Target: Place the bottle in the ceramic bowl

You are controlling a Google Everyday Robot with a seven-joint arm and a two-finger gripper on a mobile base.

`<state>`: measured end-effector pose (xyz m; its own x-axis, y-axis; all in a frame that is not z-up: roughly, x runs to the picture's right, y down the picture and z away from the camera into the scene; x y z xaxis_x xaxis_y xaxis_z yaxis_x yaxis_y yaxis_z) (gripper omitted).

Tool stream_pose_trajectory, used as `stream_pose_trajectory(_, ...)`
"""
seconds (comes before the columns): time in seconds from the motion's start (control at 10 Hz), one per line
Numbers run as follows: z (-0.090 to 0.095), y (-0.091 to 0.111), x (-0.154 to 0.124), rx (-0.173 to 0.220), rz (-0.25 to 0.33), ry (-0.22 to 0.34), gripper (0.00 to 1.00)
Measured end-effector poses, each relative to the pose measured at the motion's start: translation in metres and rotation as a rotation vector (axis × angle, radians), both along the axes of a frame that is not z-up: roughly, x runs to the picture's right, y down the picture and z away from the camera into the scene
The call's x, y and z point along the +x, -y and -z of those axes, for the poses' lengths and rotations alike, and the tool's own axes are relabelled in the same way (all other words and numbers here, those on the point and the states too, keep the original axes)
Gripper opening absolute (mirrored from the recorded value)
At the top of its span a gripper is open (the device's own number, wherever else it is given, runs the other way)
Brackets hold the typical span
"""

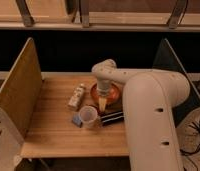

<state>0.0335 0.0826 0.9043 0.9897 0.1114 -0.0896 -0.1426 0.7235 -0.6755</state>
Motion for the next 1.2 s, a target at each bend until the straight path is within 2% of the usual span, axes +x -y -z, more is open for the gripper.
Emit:
stream_pose_trajectory(0.5,0.0,0.0,0.0,0.001,0.0,0.0,0.75)
stream_pose_trajectory(0.7,0.005,0.032,-0.009,0.075,-0.023,0.003,0.75)
stream_pose_trajectory(0.9,0.018,0.079,-0.031,0.19,-0.069,0.001,0.75)
stream_pose_trajectory(1.0,0.027,0.095,-0.038,0.23,-0.108,-0.009,0.75)
stream_pose_trajectory(1.1,0.033,0.104,-0.041,0.251,-0.162,-0.026,0.75)
stream_pose_trajectory(1.2,0.039,0.109,-0.043,0.261,-0.279,-0.056,0.75)
